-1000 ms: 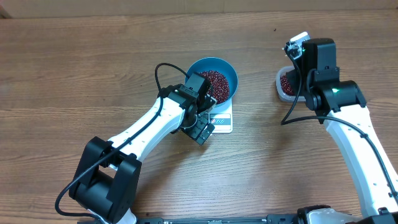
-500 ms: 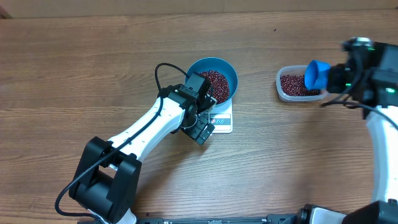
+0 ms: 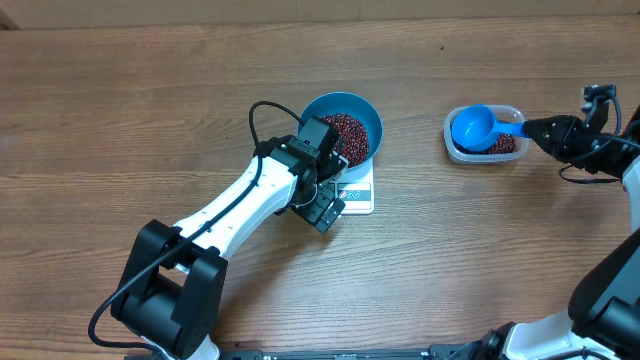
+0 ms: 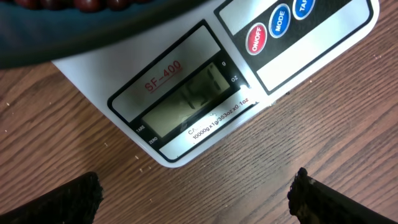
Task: Scoop item into bowl and weigh 150g on scale
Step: 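Lay the blue scoop down in the bean tub with the right gripper, then open the right gripper and release the scoop handle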
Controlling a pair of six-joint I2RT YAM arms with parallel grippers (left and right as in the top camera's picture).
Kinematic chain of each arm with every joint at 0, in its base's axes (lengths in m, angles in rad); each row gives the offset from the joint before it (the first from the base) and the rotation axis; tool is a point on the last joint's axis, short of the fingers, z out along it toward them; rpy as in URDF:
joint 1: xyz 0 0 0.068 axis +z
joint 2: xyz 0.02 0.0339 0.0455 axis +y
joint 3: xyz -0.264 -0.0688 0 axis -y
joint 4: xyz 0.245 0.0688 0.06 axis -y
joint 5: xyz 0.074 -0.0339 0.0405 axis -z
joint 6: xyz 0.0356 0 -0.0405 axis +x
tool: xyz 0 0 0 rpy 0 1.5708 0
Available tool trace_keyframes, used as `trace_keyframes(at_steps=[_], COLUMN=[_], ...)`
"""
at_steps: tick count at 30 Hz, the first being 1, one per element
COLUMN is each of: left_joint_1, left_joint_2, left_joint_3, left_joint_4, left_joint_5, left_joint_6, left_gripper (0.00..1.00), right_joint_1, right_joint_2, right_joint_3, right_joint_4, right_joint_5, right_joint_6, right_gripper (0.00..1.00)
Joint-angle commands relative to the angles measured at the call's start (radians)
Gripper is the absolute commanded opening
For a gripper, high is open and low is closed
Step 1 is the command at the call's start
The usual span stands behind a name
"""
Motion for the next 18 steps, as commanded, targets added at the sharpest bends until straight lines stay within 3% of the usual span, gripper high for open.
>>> trace_keyframes(at_steps=[1,4,5,6,7,18], left_joint_1=[-0.003,-0.003,-0.003,-0.003,-0.003,-0.003], left_joint_2=[0.002,0.002,0.002,0.002,0.002,0.002], left_joint_3=[-0.008,-0.008,-0.008,-0.008,-0.008,-0.008], left_joint_4=[0.003,0.003,0.003,0.003,0.003,0.003], left_joint_5=[-0.006,-0.006,-0.006,-0.006,-0.006,-0.006], left_joint_6=[-0.010,-0.010,-0.010,-0.010,-0.010,-0.010], left_gripper=[1.00,1.00,1.00,1.00,0.99,0.99], right_joint_1=[-0.011,-0.012,-0.012,-0.012,-0.012,-0.007], right_joint_2=[0.000,-0.003,-0.003,-0.005,-0.008,-0.014], right_joint_3=[0.027,0.039,0.041,0.046,0.046,0.053], right_joint_4=[0.008,0.008,0.007,0.006,0.009,0.042], right_joint_5=[0.007,0.093,0.117,0.153,0.168,0.333], right_joint_6=[0.005,0.005,0.006,0.005,0.005,0.004], right_gripper=[0.42,0.56,0.65,0.90,1.00,1.00])
